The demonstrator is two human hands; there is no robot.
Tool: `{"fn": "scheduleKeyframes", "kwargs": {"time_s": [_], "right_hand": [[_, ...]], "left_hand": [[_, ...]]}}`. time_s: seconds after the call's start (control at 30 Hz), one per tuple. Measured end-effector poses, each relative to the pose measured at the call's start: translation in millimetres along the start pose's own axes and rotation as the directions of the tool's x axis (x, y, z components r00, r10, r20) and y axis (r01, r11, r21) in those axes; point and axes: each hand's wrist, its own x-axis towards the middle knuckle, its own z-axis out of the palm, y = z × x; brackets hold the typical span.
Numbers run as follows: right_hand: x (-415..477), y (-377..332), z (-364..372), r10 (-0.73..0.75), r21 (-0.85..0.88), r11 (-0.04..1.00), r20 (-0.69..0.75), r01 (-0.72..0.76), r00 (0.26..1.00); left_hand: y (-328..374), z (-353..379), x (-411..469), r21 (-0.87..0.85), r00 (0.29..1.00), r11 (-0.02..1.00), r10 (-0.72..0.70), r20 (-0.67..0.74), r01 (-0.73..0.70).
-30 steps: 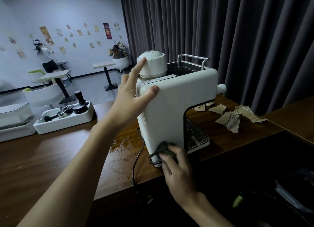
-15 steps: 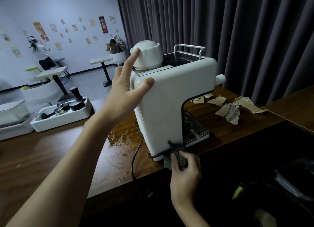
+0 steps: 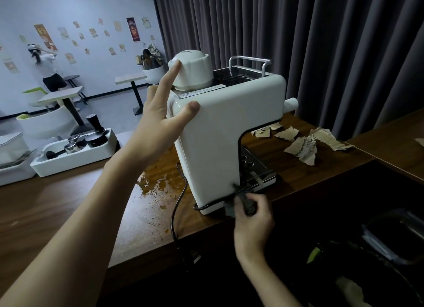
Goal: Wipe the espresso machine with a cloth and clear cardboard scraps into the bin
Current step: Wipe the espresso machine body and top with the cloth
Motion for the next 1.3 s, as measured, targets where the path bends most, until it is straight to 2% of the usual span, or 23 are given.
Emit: {"fn": "scheduleKeyframes", "kwargs": {"time_s": [0.1, 0.33, 0.4, 0.5, 0.6, 0.73, 0.83, 0.93, 1.0, 1.03, 1.17, 1.23, 1.3], "right_hand": [[34, 4, -11, 0.062, -0.001, 0.998, -0.025, -0.062, 0.998], [89, 9, -28, 0.103, -0.148, 0.981, -0.138, -0.124, 0.985], [84, 9, -28, 0.095, -0.153, 0.982, -0.106, -0.111, 0.99], [56, 2, -22, -0.011, -0.096, 0.995, 0.012, 0.012, 1.0], [32, -4, -20, -0.191, 0.006, 0.981, -0.007, 0.191, 0.981], [6, -9, -5, -0.299, 0.031, 0.954, 0.027, 0.298, 0.954], [-15, -9, 9, -0.449, -0.021, 0.891, 0.114, 0.454, 0.886], [-23, -13, 13, -0.572, -0.044, 0.798, 0.261, 0.601, 0.778], [-14, -18, 11, -0.613, -0.039, 0.762, 0.279, 0.646, 0.74], [-5, -22, 10, -0.618, -0.04, 0.763, 0.249, 0.645, 0.746], [28, -40, 6, -0.54, -0.038, 0.84, 0.033, 0.541, 0.841], [23, -41, 11, -0.578, -0.064, 0.811, 0.059, 0.581, 0.814], [8, -38, 16, -0.666, -0.08, 0.725, 0.168, 0.684, 0.726]], "left_hand": [[0, -1, 1, 0.017, 1.0, 1.0, -0.011, 0.003, 0.011], [0, 0, 0, 0.022, 1.0, 1.0, -0.018, 0.007, 0.018], [0, 0, 1, 0.022, 1.0, 1.0, -0.02, 0.007, 0.019], [0, 0, 1, 0.021, 1.0, 1.0, -0.022, 0.001, 0.022], [0, 0, 0, 0.019, 1.0, 0.999, -0.025, 0.004, 0.025], [0, -1, 1, -0.002, 0.999, 0.999, -0.032, 0.012, 0.032], [-2, -1, 2, 0.004, 0.999, 0.999, -0.033, 0.014, 0.033], [-4, -1, 2, 0.002, 1.0, 1.0, -0.022, 0.016, 0.022], [-6, -1, 2, 0.002, 1.0, 1.0, -0.021, 0.02, 0.021], [-6, -2, 2, 0.001, 0.999, 1.0, -0.022, 0.023, 0.022], [-6, -2, 3, -0.003, 0.999, 1.0, -0.017, 0.03, 0.017], [-6, -2, 3, -0.008, 0.999, 1.0, -0.02, 0.028, 0.02], [-6, -2, 3, -0.004, 1.0, 1.0, -0.018, 0.026, 0.018]]}}
